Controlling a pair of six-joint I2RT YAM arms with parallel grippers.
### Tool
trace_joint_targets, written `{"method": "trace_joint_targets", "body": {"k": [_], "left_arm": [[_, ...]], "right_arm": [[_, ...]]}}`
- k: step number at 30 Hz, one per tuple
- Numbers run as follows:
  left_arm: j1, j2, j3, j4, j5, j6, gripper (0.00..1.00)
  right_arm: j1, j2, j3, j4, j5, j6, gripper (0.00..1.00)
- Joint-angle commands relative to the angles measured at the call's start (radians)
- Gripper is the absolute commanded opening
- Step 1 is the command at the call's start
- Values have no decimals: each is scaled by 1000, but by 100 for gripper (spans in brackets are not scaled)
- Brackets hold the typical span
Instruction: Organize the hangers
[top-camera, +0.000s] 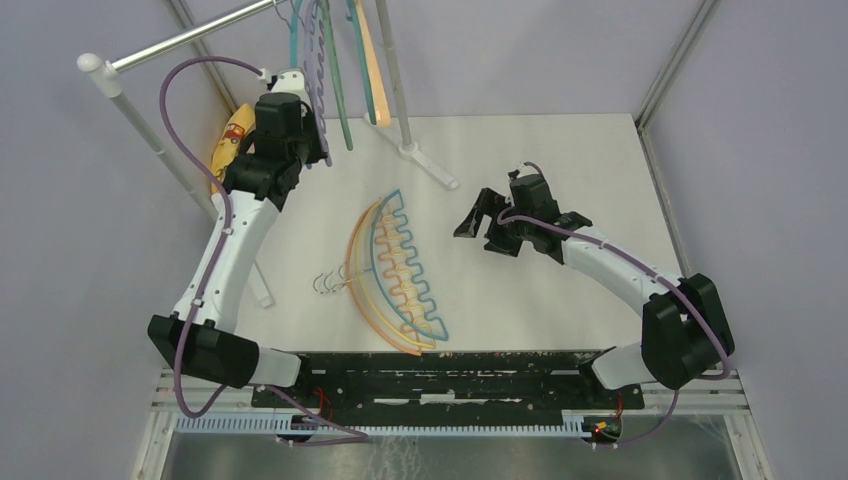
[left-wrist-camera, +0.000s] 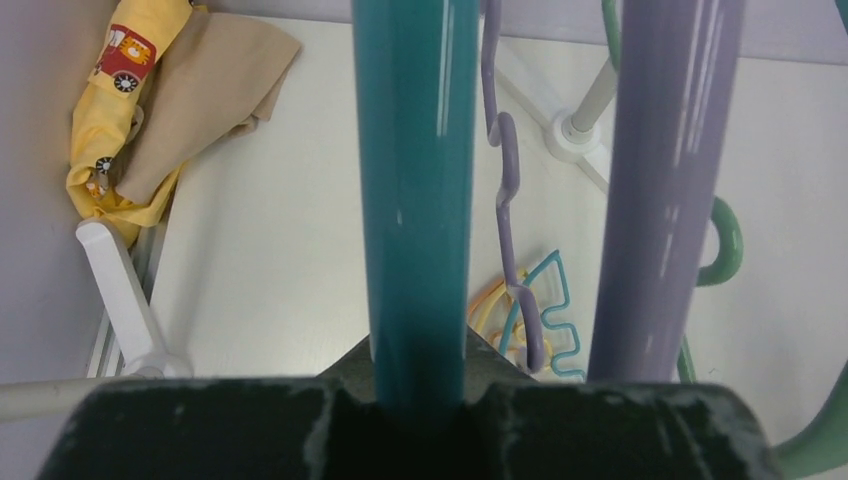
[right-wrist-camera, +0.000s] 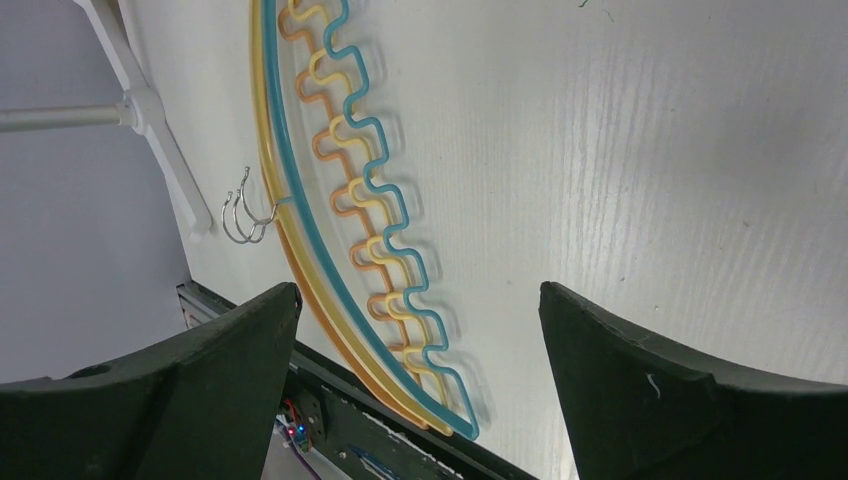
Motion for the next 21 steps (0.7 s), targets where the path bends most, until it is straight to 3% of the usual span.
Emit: {"method": "trace_joint_targets", "body": {"k": [1, 7, 11, 16, 21], "left_arm": [[6, -81, -44, 47, 77, 26, 23], [6, -215, -201, 96, 168, -33, 77], [6, -309, -340, 131, 261, -77, 98], [4, -456, -516, 153, 339, -114, 99], [4, -575, -624, 131, 347, -164, 99]], "right_arm": [[-4, -15, -1, 49, -17, -30, 99], [25, -40, 22, 14, 2, -91, 99], [108, -1, 83, -13, 34, -141, 98], [242, 146, 228, -33, 12, -208, 92], [298, 322, 347, 5, -8, -189, 83]]}}
